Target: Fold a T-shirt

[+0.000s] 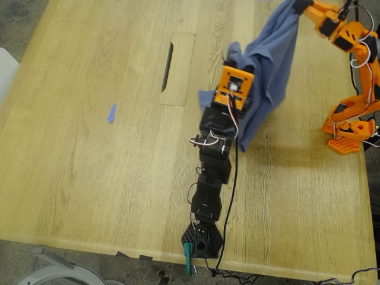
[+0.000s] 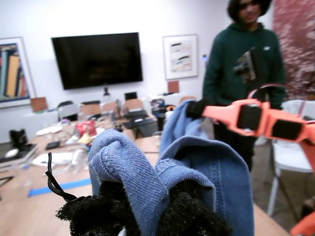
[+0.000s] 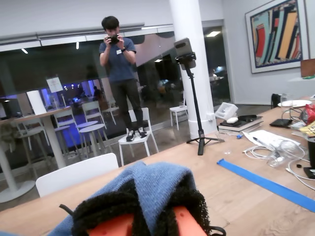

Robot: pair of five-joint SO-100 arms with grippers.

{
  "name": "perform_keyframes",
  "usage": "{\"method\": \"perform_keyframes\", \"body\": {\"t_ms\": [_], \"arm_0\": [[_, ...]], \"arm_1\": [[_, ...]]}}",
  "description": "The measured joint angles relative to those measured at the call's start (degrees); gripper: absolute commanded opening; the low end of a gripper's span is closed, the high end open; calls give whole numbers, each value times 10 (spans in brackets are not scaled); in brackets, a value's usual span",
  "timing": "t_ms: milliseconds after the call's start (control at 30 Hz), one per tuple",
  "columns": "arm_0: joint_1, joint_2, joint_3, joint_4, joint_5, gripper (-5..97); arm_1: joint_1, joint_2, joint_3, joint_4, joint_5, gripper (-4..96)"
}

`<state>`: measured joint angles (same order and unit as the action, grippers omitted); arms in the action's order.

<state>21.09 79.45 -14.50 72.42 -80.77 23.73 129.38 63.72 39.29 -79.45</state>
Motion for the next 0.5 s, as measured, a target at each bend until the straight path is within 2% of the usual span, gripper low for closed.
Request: {"method": "perform_keyframes", "body": {"t_ms": [300,500], "arm_0": [[97,1,-16,0,1,-2],[104,1,-16,-25,5,-2]], "arm_1": [[-1,100,83,-100,-4,0],[7,107,67,-102,-4,0]]}}
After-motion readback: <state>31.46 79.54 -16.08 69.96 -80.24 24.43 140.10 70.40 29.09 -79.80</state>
